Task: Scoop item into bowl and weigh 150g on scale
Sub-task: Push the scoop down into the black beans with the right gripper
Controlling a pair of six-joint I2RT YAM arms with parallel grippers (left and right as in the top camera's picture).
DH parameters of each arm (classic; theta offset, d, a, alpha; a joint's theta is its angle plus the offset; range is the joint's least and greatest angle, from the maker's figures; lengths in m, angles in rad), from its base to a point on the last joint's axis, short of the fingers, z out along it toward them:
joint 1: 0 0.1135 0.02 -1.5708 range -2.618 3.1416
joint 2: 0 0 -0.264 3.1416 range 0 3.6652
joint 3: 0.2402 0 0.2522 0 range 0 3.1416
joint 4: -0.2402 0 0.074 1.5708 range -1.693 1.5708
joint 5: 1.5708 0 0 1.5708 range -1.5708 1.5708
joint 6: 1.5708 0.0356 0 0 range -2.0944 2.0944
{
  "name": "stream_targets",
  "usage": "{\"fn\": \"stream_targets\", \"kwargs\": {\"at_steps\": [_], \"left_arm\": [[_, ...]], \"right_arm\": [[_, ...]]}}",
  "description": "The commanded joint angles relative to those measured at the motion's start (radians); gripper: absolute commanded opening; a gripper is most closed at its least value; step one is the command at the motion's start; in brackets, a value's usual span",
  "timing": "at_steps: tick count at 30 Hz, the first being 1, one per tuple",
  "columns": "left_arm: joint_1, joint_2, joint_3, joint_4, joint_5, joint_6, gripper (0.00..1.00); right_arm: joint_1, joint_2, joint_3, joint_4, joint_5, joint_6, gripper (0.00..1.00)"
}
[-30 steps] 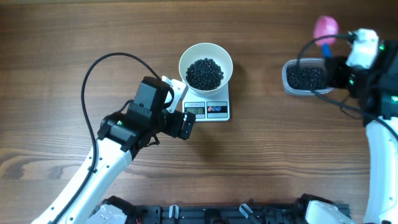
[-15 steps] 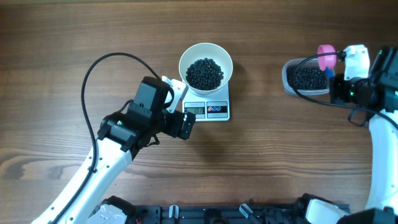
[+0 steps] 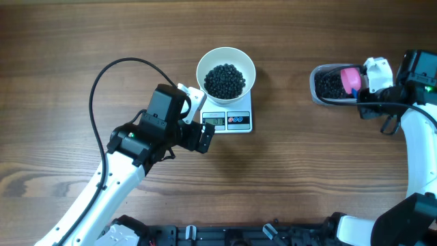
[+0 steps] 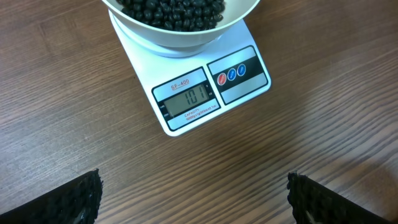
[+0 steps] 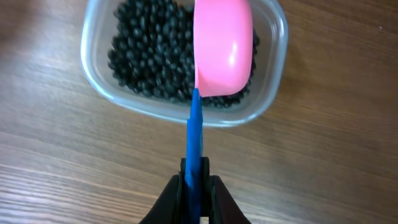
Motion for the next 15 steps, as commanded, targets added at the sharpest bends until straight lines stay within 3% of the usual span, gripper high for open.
{"fn": "stream_targets", "kwargs": {"at_steps": [1, 15], "left_arm": [[-0.005, 0.004, 0.019, 0.003, -0.008, -0.003, 1.0], [-0.005, 0.004, 0.019, 0.003, -0.009, -0.003, 1.0]], "right_arm": [[0.002, 0.009, 0.004, 0.004, 0.051, -0.041, 0.04], [0.002, 0.084, 0.004, 0.029, -0.011, -0.027, 0.04]]}}
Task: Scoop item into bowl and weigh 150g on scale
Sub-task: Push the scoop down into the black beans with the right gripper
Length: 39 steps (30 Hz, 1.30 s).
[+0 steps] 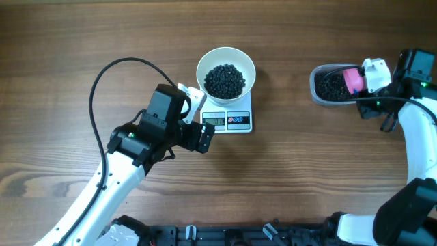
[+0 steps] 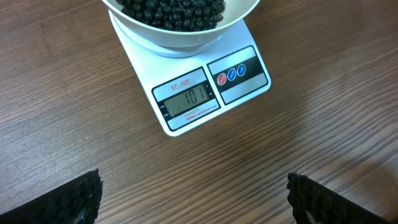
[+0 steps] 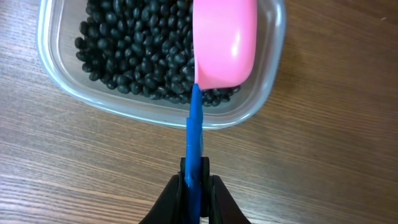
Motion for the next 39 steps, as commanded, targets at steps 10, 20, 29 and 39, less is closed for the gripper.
{"fn": "stream_targets", "kwargs": {"at_steps": [10, 20, 29, 39], "left_arm": [[-0.005, 0.004, 0.019, 0.003, -0.008, -0.003, 1.0], [-0.005, 0.004, 0.019, 0.003, -0.008, -0.003, 1.0], [-0.005, 0.004, 0.019, 0.003, -0.009, -0.003, 1.0], [-0.005, 0.004, 0.019, 0.003, -0.008, -0.003, 1.0]], "right_arm": [[0.003, 0.019, 0.004, -0.011, -0.212, 0.008, 0.04], [0.003, 0.026, 0.004, 0.03, -0.045, 0.02, 0.04], [0.079, 0.026, 0.004, 0.059, 0.118, 0.038, 0.04], [0.098, 0.026, -0.042, 0.05, -0.023, 0.035, 0.04]]}}
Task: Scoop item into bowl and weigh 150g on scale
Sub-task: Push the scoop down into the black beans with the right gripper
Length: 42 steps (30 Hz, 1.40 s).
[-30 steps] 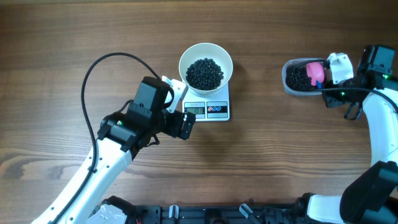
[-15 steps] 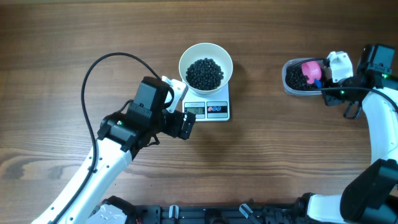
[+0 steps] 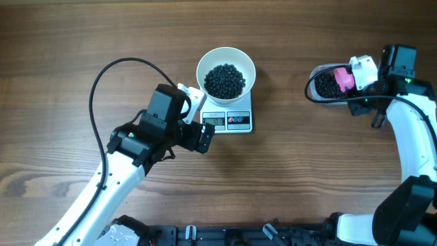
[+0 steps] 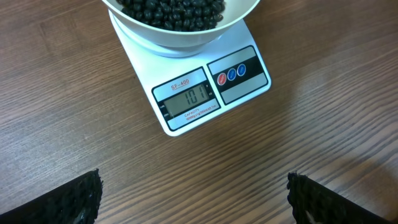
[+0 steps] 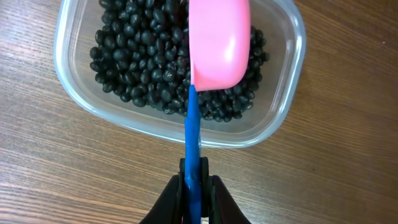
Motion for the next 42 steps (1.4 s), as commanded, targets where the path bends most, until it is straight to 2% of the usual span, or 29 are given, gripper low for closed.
{"fn": "stream_targets", "kwargs": {"at_steps": [1, 12, 22, 27, 34, 42], "left_arm": [[-0.005, 0.004, 0.019, 0.003, -0.009, -0.003, 1.0], [-0.005, 0.004, 0.019, 0.003, -0.009, -0.003, 1.0], [-0.005, 0.004, 0.019, 0.003, -0.009, -0.003, 1.0], [-0.005, 0.004, 0.019, 0.003, -0.009, -0.003, 1.0], [-0.005, 0.004, 0.019, 0.003, -0.009, -0.003, 1.0], [-0.005, 0.004, 0.019, 0.003, -0.008, -0.003, 1.0]], "right_arm": [[0.005, 0.014, -0.044, 0.015, -0.126, 0.019, 0.04], [0.005, 0.014, -0.07, -0.027, -0.372, 0.023, 0.04], [-0.003, 0.014, -0.07, -0.027, -0.38, 0.074, 0.04], [-0.035, 0.014, -0.07, -0.027, -0.406, 0.098, 0.04], [-0.111, 0.014, -0.07, -0.03, -0.599, 0.098, 0.04], [-0.17, 0.014, -0.07, -0.051, -0.649, 0.098, 0.04]]}}
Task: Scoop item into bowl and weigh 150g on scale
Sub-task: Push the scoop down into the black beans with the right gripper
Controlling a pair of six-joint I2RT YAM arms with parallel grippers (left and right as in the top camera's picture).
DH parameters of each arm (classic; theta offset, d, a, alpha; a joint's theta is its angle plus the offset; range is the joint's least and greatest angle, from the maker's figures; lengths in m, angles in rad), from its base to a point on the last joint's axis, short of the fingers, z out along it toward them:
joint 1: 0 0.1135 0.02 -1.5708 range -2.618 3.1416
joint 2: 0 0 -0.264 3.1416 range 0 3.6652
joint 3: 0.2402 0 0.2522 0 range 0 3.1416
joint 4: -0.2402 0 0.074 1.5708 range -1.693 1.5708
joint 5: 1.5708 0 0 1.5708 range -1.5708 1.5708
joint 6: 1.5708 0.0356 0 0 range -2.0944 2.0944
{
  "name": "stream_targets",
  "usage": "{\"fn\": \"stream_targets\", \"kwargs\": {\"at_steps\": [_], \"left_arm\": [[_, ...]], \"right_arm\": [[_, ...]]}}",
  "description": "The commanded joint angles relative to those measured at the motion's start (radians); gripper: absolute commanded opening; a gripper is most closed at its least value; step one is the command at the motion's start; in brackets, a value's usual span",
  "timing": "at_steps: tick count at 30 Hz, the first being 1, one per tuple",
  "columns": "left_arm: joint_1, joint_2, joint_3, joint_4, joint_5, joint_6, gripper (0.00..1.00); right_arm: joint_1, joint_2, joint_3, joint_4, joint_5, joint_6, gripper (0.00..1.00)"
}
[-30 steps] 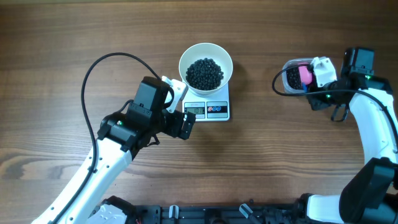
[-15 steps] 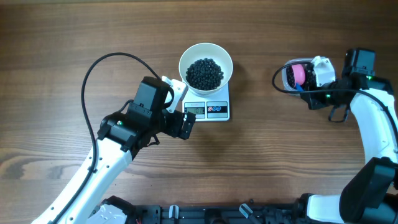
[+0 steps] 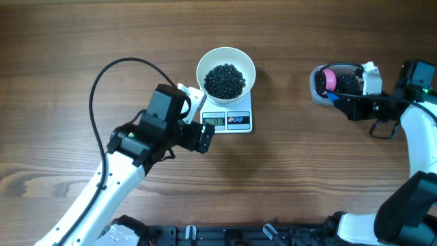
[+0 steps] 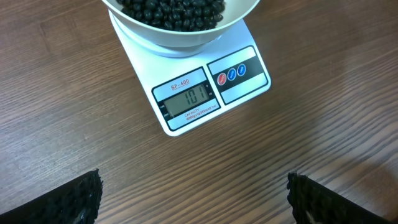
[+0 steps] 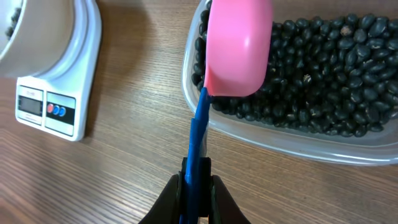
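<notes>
A white bowl (image 3: pixel 226 71) of black beans sits on the white scale (image 3: pixel 228 121), whose display (image 4: pixel 188 101) reads 101. My left gripper (image 4: pixel 193 196) hovers open over the wood just in front of the scale, holding nothing. At the right, a clear tub (image 3: pixel 334 82) holds more black beans (image 5: pixel 323 74). My right gripper (image 5: pixel 195 183) is shut on the blue handle (image 5: pixel 199 134) of a scoop whose pink cup (image 5: pixel 239 46) lies over the tub's left end, underside toward the wrist camera. Whether the cup holds beans is hidden.
The left arm's black cable (image 3: pixel 113 75) loops over the table left of the bowl. The scale (image 5: pixel 59 81) and bowl edge show at the left of the right wrist view. A black rail (image 3: pixel 225 236) runs along the table's near edge.
My right gripper has turned and shifted right, so the scoop now points left with its pink cup at the tub's left end. The left arm, bowl and scale reading are unchanged.
The right gripper held the scoop with its pink cup over the tub's right part. The cup then sat over the beans nearer the middle, and now lies at the tub's left end. The scale read 101 throughout and the left gripper stayed open.
</notes>
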Motion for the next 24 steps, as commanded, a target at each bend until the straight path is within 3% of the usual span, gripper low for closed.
{"fn": "stream_targets", "kwargs": {"at_steps": [1, 18, 24], "left_arm": [[-0.005, 0.004, 0.019, 0.003, -0.009, -0.003, 1.0], [-0.005, 0.004, 0.019, 0.003, -0.009, -0.003, 1.0], [-0.005, 0.004, 0.019, 0.003, -0.008, -0.003, 1.0]], "right_arm": [[-0.019, 0.013, -0.01, -0.002, -0.097, 0.004, 0.04], [-0.101, 0.013, -0.01, 0.023, -0.116, 0.111, 0.04], [-0.135, 0.013, -0.011, 0.016, -0.229, 0.12, 0.04]]}}
